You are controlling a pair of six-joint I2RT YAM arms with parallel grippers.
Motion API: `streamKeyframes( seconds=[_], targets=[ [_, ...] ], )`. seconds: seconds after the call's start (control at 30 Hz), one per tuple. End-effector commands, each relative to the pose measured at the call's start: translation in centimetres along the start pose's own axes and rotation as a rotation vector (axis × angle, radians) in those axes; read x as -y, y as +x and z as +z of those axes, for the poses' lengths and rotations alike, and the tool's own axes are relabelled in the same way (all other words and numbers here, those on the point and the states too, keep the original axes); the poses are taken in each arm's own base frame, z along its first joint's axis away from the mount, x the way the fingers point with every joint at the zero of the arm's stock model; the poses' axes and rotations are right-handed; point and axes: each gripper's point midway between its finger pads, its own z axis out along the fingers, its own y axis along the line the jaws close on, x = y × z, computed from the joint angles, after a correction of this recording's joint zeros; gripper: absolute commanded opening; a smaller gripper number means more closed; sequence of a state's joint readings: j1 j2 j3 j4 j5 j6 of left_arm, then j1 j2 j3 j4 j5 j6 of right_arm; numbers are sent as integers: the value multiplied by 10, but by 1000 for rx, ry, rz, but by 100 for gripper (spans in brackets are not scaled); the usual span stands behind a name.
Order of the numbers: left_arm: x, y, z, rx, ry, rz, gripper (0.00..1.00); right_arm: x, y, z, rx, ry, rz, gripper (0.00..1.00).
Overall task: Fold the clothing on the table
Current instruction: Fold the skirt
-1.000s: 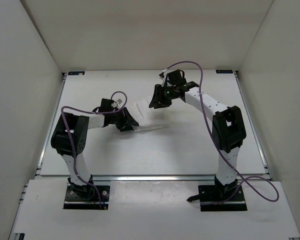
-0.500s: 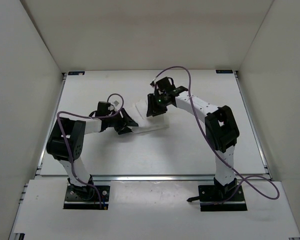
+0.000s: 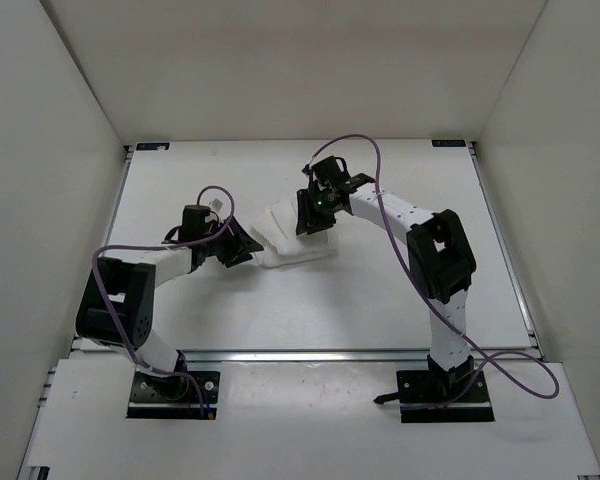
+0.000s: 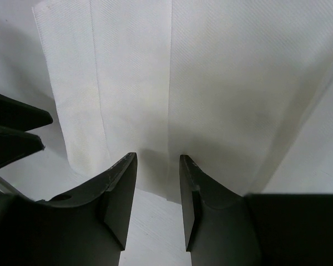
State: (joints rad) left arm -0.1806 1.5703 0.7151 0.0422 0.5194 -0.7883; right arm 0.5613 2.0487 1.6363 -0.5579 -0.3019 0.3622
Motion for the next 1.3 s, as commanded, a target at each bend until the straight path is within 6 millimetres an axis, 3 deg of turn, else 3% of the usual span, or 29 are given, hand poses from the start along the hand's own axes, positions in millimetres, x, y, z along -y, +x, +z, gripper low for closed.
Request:
streamKeyframes(
  seconds=[0.0,0.17,0.43,0.53,0.67,0.8,0.9,0.93,1.03,1.27],
  targets=[
    [-20,-5,2,48,-92,23,57,-1,-8,0,39,17,-31,34],
    [-29,5,22,10,-102,6,37,-14,0,0,19,35,-75,32],
    [-42,10,39,-33,-138,-2,41,-49,15,5,-5,1,-163,35],
    [-45,15,45,-71,-141,-8,35,-57,22,12,-23,1,-187,36],
    [-40,13,51,-95,-134,18,17,-67,24,18,-35,9,-209,38],
    [-45,19,51,-116,-142,3,11,-75,23,21,-27,29,-234,40],
    [-41,17,52,-111,-122,3,9,-63,22,29,-43,106,-224,40],
    [-43,16,52,-106,-128,1,8,-60,18,31,-35,132,-227,35],
    [-45,17,52,-113,-132,-2,3,-64,14,29,-28,121,-230,3],
    [-45,20,55,-128,-124,3,0,-113,2,-2,18,-121,-181,0]
  ],
)
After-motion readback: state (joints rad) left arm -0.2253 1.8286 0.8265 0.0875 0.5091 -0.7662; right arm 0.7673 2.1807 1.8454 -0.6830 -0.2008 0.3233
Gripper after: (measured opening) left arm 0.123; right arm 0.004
